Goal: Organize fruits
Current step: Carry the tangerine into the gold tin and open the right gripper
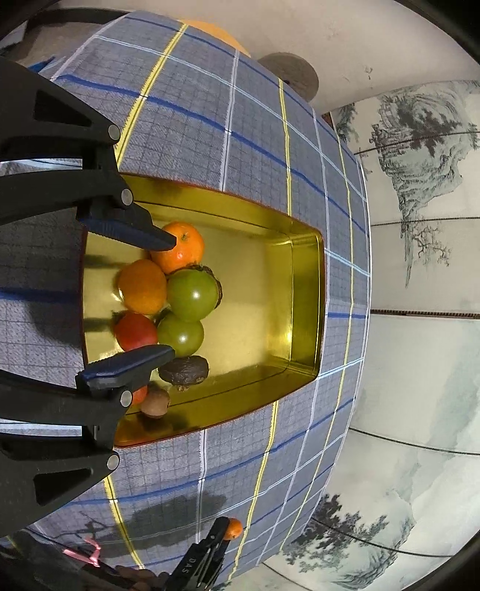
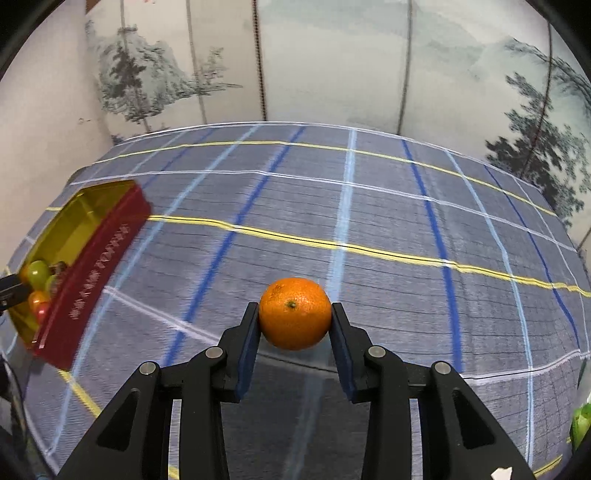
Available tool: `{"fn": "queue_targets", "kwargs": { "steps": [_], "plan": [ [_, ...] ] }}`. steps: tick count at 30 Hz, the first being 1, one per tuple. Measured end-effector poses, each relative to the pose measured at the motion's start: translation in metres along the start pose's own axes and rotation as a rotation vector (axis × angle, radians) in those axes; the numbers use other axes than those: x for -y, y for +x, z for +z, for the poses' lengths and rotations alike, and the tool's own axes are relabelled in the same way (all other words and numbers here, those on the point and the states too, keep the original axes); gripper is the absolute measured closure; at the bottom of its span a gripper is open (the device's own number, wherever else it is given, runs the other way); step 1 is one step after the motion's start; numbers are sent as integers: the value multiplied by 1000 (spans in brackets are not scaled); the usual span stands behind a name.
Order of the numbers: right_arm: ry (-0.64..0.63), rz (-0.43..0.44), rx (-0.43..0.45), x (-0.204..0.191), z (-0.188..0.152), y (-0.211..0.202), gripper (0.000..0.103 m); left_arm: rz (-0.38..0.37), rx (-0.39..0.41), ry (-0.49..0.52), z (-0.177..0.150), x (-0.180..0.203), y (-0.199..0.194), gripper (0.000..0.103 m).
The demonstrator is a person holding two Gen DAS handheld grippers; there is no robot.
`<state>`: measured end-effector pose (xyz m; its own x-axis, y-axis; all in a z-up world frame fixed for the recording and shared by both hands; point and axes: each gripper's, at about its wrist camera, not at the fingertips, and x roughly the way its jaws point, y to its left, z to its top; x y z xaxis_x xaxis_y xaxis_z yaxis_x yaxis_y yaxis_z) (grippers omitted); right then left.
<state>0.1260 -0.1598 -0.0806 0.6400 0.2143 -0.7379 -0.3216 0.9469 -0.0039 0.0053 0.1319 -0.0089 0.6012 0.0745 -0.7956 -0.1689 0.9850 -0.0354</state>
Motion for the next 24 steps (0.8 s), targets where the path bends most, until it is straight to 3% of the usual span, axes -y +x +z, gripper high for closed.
{"fn": "queue_targets", "kwargs": {
  "steps": [15,24],
  "plan": [
    [-96,192,24,-80,9,-22,69,56,49,-71,-10,-29,-27,40],
    [-214,314,39,-149,16,-32,69,114,56,-119,-20,-56,-38,37]
  ]
}}
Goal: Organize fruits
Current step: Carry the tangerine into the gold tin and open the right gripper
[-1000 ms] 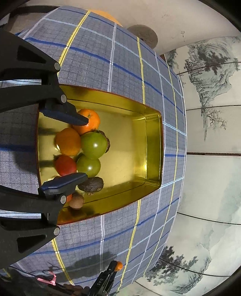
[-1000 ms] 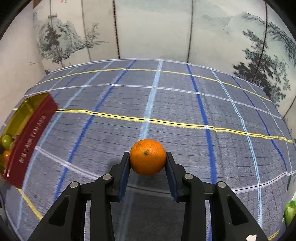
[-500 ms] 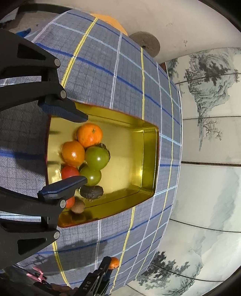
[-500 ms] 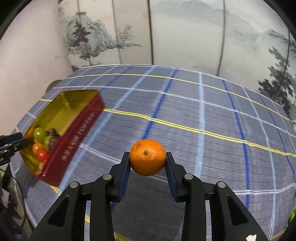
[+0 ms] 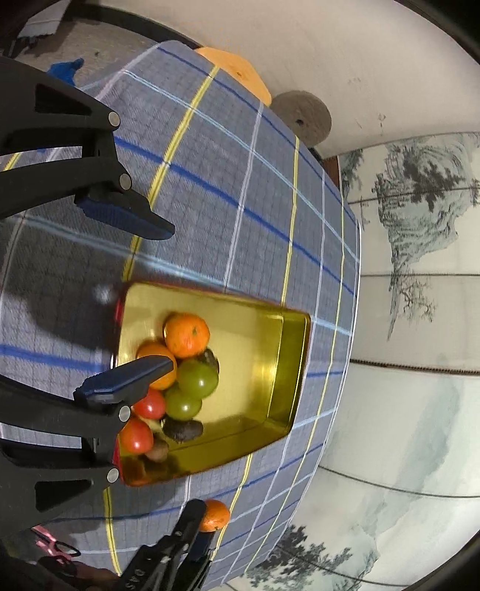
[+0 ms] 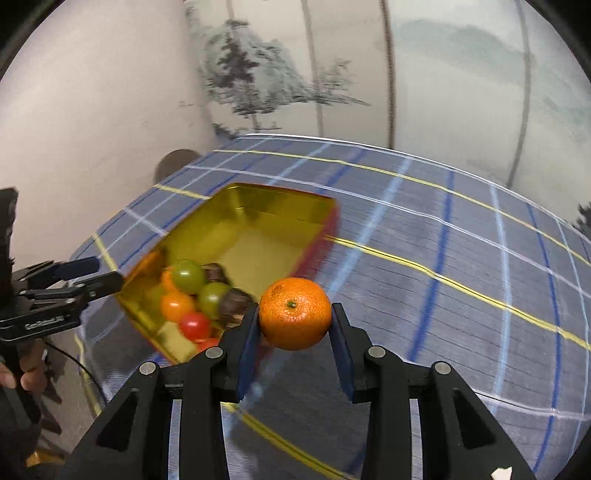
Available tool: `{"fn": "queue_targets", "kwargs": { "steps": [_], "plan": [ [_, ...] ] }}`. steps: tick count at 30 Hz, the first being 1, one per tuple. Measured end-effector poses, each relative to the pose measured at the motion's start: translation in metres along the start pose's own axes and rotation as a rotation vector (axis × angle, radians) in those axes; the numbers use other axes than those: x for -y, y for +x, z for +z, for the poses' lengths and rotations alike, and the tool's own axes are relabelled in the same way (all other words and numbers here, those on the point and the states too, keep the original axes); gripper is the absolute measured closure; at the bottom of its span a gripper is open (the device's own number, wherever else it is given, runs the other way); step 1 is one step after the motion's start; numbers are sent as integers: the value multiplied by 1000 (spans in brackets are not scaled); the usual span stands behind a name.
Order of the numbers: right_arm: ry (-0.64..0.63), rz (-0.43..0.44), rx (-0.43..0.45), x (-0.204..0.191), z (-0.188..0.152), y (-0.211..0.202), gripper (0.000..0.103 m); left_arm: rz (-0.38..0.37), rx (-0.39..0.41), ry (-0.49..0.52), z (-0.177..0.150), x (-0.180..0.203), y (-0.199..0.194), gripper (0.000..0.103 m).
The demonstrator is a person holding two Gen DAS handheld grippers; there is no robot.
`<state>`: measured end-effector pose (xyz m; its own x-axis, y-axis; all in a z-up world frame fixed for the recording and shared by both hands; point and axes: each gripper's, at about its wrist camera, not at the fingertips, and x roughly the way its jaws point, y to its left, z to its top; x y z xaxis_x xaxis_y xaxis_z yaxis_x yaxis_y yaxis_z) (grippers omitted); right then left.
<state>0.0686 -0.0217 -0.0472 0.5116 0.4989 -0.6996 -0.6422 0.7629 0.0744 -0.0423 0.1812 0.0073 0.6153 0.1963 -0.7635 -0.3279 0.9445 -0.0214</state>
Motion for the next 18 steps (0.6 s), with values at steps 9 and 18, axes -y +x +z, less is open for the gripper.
{"fn": "queue_targets", "kwargs": {
  "steps": [9,18],
  "plan": [
    [-92,46,-55,-49,1,25,69,32,-22,7,-9,-11,2,37],
    [-112,45,-102,-64,-4,49,69,57,-24,21,-7,-20,0,37]
  ]
}}
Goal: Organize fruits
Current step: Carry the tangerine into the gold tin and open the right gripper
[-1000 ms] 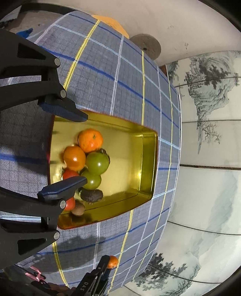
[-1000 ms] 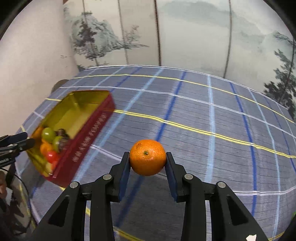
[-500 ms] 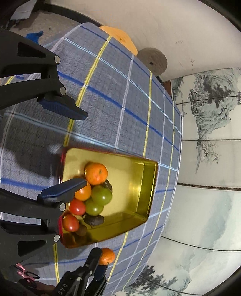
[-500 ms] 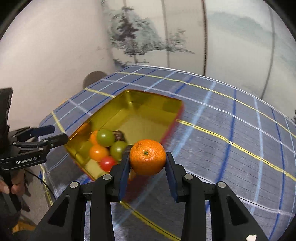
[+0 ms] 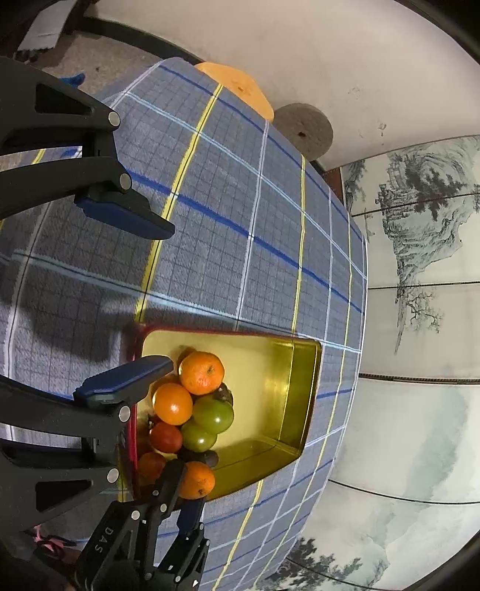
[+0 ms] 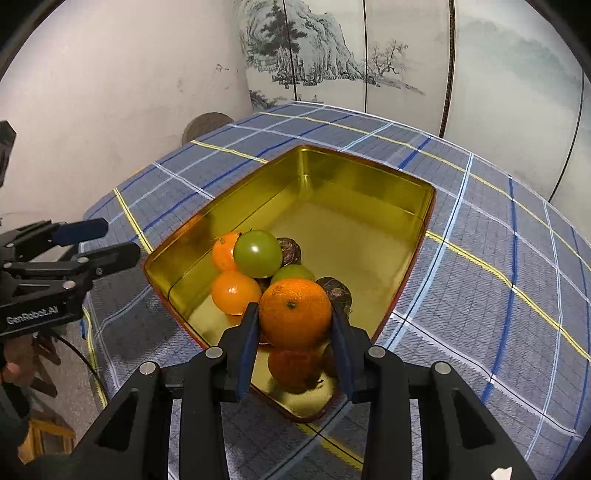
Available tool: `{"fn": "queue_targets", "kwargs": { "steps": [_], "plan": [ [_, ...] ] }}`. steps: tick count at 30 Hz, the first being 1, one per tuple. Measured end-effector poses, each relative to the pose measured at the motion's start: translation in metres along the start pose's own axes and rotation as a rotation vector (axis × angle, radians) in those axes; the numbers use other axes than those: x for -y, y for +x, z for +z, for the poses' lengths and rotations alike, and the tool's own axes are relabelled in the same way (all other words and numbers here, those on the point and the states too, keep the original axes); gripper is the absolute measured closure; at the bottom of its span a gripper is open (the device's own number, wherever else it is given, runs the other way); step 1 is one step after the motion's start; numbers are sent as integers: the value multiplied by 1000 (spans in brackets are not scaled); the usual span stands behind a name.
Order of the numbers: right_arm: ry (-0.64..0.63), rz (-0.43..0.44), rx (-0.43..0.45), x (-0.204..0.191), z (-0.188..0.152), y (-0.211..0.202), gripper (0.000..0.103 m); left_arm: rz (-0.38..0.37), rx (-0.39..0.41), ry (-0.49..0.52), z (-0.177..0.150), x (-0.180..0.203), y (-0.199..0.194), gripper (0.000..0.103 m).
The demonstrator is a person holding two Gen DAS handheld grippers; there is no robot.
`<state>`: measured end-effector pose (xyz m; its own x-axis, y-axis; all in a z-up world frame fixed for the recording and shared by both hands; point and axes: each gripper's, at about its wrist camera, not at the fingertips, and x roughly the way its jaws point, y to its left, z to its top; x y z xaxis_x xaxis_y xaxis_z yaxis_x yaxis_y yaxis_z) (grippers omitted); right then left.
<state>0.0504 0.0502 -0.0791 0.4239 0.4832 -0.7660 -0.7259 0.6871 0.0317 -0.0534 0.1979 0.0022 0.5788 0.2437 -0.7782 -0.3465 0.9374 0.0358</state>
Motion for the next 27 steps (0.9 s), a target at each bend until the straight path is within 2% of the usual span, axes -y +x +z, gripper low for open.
{"fn": "queue_targets", "kwargs": {
  "steps": [10,23,27],
  "plan": [
    [-10,-37,-8,-3,1,14,68,-3,-18,10,0,2,5,37],
    [0,-36,-15,-5,-2,14,66,-36,-36,31,-4,19,6,36],
    [4,-33,-7,-7,-3,11,59,-41,-32,34,-4,23,3,36]
  ]
}}
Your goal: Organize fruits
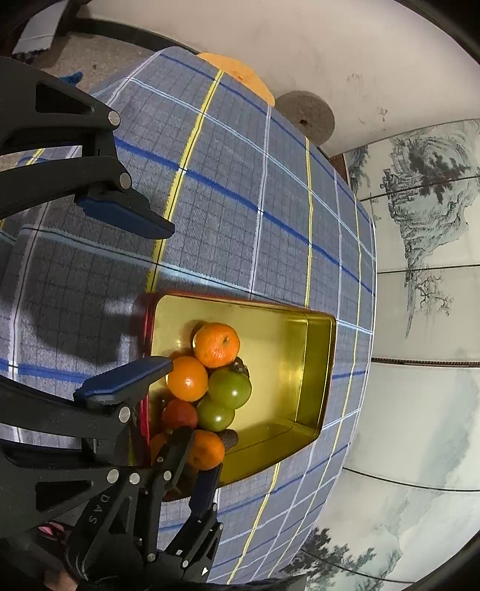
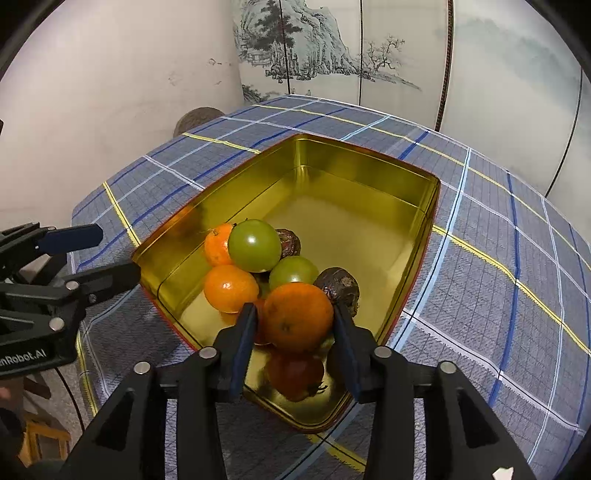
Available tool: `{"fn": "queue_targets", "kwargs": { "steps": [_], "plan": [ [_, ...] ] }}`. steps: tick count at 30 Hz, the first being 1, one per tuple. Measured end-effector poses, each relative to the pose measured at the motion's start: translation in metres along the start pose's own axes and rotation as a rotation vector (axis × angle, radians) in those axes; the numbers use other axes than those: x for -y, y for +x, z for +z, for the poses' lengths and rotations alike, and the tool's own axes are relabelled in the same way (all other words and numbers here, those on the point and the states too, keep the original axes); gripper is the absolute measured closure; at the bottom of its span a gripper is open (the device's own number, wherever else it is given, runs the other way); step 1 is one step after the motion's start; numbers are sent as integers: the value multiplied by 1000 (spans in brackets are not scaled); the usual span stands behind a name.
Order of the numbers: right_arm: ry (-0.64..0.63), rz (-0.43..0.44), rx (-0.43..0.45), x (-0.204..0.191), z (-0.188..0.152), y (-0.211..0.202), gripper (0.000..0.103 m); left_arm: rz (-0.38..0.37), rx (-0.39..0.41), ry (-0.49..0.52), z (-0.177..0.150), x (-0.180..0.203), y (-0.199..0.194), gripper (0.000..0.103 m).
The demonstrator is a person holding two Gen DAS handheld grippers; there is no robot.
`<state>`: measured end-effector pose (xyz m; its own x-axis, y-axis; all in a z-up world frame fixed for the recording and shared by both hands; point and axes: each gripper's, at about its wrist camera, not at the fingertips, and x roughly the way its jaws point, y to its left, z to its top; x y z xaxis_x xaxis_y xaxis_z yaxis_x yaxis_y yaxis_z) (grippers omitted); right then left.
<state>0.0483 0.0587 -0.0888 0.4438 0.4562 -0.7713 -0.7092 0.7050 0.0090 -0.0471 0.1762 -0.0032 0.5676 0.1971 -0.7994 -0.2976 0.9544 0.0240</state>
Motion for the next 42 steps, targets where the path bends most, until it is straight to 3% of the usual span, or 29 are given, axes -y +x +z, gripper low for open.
{"fn": "queue_targets", "kwargs": {
  "steps": [4,7,12,18,42],
  "plan": [
    [-1,0,20,-3,1,-10,50,1,4,4,1,2,-3,36],
    [6,-10,40,-3,1,-20,37,1,6,2,0,2,-4,35],
    [27,-21,51,1,-3,-34,6,1,5,-5,0,6,-8,35],
    [63,-21,32,5,-12,-41,1,-1,-4,-8,-2,12,-10,35],
    [76,-43,-35,3,-27,-29,1,-14,-21,-5,-3,22,-9,35]
  ]
}}
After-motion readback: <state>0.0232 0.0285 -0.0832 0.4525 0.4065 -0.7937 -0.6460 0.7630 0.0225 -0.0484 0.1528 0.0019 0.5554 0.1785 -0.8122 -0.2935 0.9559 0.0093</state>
